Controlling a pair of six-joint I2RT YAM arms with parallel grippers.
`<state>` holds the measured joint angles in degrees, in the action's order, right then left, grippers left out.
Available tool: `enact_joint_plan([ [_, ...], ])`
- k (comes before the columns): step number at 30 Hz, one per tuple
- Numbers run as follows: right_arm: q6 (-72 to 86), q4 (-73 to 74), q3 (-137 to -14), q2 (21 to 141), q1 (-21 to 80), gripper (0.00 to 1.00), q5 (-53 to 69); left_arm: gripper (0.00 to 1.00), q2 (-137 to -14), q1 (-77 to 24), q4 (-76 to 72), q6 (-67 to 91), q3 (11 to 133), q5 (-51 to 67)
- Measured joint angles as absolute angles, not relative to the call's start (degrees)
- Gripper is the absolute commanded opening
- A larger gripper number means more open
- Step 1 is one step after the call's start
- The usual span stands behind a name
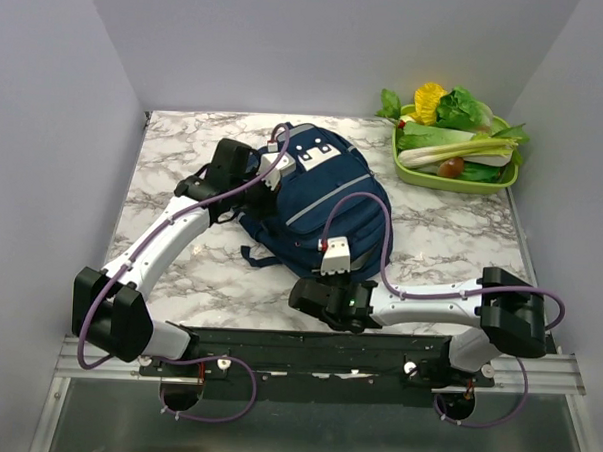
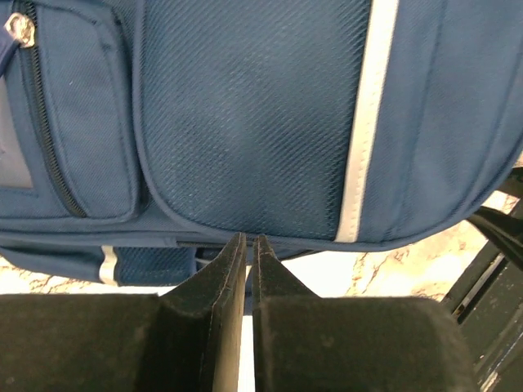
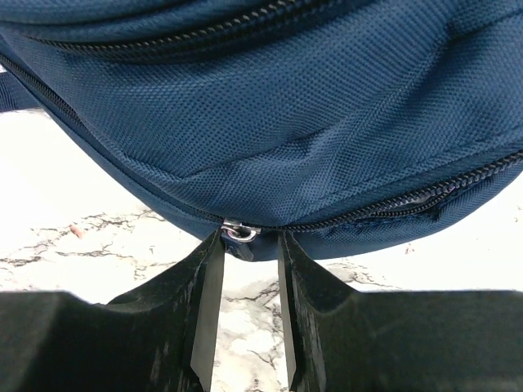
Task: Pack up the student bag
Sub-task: Adjust the student bag at the center of the board.
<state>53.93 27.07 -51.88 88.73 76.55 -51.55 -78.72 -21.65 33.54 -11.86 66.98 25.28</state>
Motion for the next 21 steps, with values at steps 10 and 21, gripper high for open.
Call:
enact_joint_plan([
  [10, 52.4, 24.9, -52.4, 89.7, 77.2, 0.53, -51.6, 0.15, -79.9, -24.8, 33.3, -10.6, 68.1, 25.3],
  [21, 54.8, 25.3, -53.4, 92.9, 77.3, 0.33, -53.0, 0.15, -80.8, -27.1, 32.6, -9.1, 68.1, 25.2],
])
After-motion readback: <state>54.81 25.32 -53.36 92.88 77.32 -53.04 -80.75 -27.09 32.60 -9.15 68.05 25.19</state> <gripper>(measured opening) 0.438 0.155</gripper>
